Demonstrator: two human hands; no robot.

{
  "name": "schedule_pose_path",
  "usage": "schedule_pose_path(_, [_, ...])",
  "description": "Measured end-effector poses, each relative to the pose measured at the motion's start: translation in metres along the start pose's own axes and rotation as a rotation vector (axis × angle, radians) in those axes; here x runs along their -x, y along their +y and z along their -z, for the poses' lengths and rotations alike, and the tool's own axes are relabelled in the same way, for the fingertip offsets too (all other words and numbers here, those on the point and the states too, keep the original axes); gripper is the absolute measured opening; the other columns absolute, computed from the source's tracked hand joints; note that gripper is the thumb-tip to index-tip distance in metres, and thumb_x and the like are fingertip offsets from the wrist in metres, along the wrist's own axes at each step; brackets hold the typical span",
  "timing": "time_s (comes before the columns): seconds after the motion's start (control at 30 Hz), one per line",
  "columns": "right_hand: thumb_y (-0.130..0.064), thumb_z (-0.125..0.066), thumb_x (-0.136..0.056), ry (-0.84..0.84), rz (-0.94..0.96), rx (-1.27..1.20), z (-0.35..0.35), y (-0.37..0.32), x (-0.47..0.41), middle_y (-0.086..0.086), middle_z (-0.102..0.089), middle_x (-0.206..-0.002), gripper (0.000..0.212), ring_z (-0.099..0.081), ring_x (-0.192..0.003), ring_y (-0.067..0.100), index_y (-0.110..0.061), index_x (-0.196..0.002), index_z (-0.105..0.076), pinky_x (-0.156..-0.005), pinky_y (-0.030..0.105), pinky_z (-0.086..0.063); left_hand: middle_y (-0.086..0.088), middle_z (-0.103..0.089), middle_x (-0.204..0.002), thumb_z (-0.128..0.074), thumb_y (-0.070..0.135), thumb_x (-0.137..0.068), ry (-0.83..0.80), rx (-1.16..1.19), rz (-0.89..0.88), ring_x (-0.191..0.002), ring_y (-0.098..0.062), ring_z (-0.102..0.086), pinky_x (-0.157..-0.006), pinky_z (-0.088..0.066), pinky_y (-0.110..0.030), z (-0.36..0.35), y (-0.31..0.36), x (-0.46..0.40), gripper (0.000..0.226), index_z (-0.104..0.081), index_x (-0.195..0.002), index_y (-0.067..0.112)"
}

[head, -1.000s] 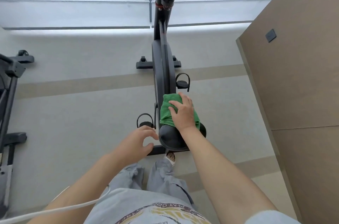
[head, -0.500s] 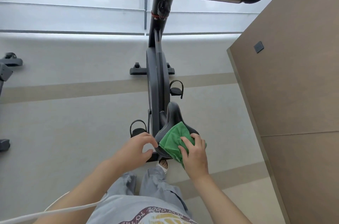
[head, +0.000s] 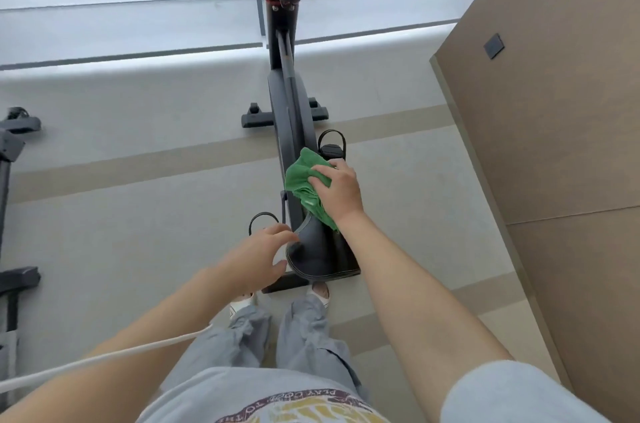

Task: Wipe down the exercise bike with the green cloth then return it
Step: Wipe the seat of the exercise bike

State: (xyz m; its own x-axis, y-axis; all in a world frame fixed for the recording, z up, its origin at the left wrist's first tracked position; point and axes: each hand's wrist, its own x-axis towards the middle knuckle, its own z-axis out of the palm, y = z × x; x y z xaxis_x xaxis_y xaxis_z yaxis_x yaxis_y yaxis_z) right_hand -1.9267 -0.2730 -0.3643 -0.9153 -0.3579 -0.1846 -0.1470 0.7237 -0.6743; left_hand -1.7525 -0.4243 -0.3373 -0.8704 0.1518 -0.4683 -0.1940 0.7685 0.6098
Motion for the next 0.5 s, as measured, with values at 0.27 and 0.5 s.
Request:
schedule_pose_path(0.27, [-0.026, -0.082, -0.092, 0.133, -0.038, 0.132, 0.023, 0.051, 0.131, 0.002, -0.062, -0.121, 0.026, -0.052, -0.112, 0.024, -0.022, -0.118, -0.081, -0.098, 0.037, -0.051, 0.011, -0.04, -0.157, -0.064, 0.031, -0.096, 0.021, -0.03, -0.063, -0.134, -0.021, -0.05, -0.11, -0.044, -0.033, -0.026, -0.005, -0.002, 0.055, -0.052, -0.149, 0.032])
schedule_pose_path(0.5, [-0.017, -0.084, -0.088, 0.266, -0.152, 0.13, -0.003, 0.041, 0.142, 0.011, -0.064, -0.123, 0.027, -0.057, -0.108, 0.034, -0.018, -0.115, -0.081, -0.097, 0.041, -0.046, 0.005, -0.042, -0.157, -0.075, 0.036, -0.092, 0.158, 0.018, -0.093, -0.137, -0.02, -0.049, -0.11, -0.045, -0.032, -0.05, -0.009, 0.003, 0.06, -0.053, -0.146, 0.028])
